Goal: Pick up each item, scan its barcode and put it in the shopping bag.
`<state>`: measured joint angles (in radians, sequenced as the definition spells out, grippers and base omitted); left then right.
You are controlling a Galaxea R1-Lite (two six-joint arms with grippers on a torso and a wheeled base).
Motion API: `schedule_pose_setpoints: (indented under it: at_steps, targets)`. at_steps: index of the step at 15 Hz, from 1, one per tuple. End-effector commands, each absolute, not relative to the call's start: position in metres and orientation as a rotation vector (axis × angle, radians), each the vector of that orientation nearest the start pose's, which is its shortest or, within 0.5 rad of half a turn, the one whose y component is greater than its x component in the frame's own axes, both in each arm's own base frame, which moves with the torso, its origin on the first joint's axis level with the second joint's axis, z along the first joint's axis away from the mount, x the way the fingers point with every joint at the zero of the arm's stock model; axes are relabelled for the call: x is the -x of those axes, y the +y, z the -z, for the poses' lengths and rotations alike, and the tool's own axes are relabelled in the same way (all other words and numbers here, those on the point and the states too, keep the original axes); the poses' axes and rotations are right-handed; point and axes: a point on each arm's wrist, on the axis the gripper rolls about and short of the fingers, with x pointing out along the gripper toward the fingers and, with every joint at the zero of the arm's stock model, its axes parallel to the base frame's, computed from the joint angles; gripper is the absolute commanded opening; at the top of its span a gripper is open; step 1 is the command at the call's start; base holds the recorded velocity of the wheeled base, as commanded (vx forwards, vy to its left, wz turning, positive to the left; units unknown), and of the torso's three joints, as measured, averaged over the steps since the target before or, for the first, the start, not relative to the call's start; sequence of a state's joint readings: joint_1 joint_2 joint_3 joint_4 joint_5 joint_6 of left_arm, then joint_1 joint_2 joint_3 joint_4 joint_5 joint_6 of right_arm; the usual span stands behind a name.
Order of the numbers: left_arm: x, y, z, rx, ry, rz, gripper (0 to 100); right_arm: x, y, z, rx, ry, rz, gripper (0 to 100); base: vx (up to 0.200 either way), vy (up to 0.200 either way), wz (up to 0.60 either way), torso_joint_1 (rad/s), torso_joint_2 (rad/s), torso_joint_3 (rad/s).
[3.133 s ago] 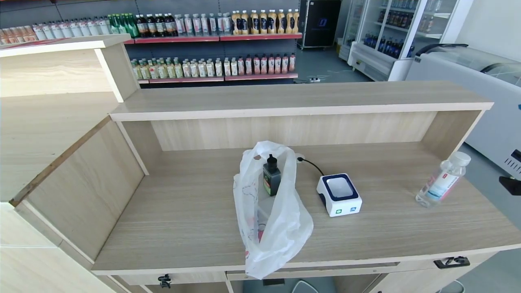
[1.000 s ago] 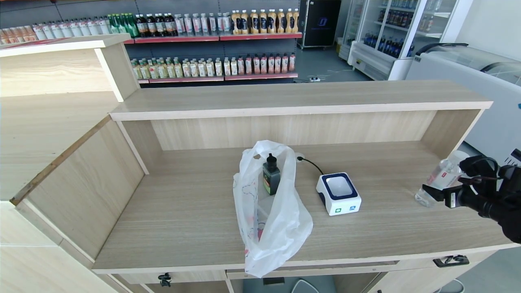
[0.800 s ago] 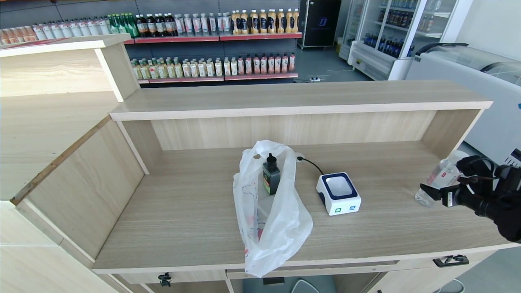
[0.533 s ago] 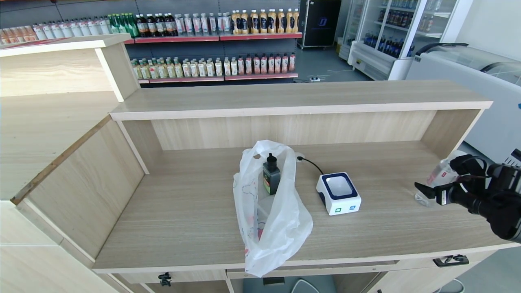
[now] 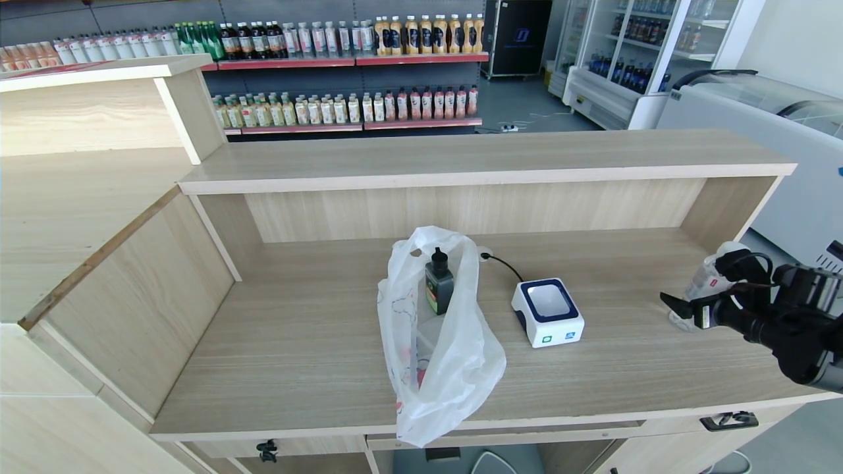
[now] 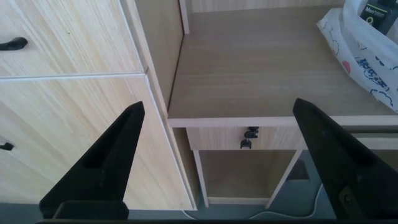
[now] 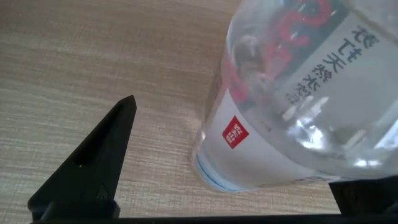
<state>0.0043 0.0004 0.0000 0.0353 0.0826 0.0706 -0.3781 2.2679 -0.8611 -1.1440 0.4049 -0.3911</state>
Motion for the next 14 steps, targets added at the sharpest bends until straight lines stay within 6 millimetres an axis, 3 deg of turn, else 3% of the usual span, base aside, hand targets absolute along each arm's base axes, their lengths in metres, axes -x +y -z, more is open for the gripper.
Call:
schedule_pose_setpoints:
  at_steps: [1, 8, 9, 14]
  targets:
    - [0.023, 0.002, -0.072, -0.072, 0.038, -0.086, 100, -0.368, -0.136, -0.043, 0.287, 0.234, -0.076, 100, 0.000, 0.000, 0.00, 0.000, 0.00, 0.000]
    - [0.023, 0.002, -0.072, -0.072, 0.038, -0.086, 100, -0.367, -0.136, -0.047, 0.288, 0.209, -0.105, 100, 0.000, 0.000, 0.00, 0.000, 0.00, 0.000]
    - [0.023, 0.002, -0.072, -0.072, 0.038, -0.086, 100, -0.367, -0.137, -0.048, 0.290, 0.201, -0.108, 0, 0.000, 0.000, 0.00, 0.000, 0.00, 0.000]
    - [0.023, 0.002, -0.072, -0.072, 0.038, -0.086, 100, -0.363, -0.148, -0.047, 0.282, 0.196, -0.110, 0, 0.000, 0.000, 0.00, 0.000, 0.00, 0.000]
